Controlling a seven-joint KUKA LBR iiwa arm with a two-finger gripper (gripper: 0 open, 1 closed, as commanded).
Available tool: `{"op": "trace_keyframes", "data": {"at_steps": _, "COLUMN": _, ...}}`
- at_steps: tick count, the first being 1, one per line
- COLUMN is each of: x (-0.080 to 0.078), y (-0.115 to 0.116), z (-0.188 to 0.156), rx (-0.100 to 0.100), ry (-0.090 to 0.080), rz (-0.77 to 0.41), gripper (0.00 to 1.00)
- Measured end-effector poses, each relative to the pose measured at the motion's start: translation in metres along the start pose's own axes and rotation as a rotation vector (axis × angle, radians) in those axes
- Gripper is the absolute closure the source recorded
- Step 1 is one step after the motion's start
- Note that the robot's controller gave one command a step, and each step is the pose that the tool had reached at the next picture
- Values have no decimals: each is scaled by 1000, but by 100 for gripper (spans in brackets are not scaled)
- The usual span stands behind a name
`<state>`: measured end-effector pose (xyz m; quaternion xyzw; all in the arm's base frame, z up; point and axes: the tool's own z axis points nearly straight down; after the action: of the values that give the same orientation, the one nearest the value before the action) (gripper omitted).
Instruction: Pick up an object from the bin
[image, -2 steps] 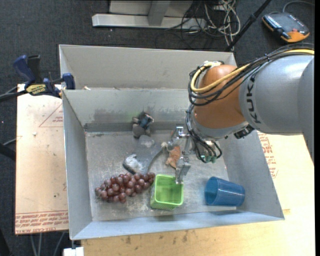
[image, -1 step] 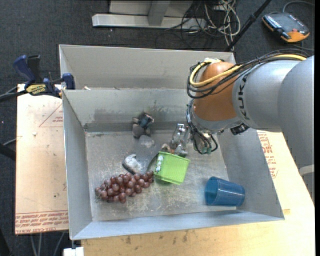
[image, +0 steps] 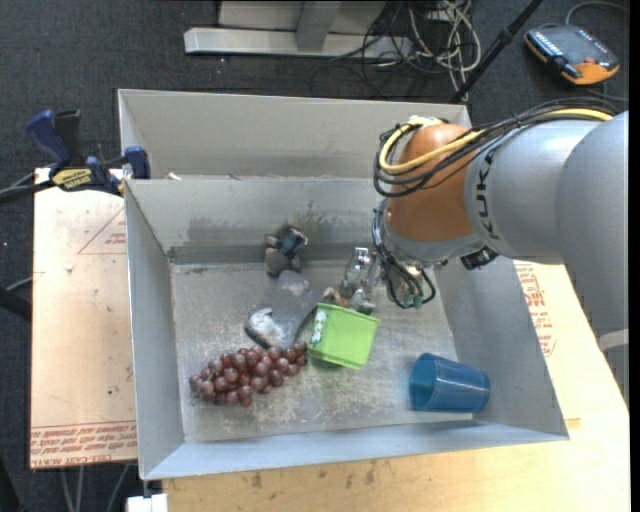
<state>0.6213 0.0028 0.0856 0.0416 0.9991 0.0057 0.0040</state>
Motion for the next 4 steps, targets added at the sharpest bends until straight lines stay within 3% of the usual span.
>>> {"op": "trace_keyframes", "data": {"at_steps": 1, "x": 2, "y": -19, "z": -9, "rx": -1, "ry": -24, "rz": -2, "gripper": 100}}
{"op": "trace_keyframes", "data": {"at_steps": 2, "x": 19, "y": -17, "z": -17, "rx": 9, "ry": -8, "rz": -9, "gripper": 100}}
{"op": "trace_keyframes", "data": {"at_steps": 3, "x": 38, "y": -26, "z": -52, "rx": 11, "ry": 15, "rz": -23, "gripper": 100}}
{"op": "trace_keyframes", "data": {"at_steps": 4, "x": 33, "y": -25, "z": -115, "rx": 11, "ry": 9, "rz": -111, "gripper": 100}}
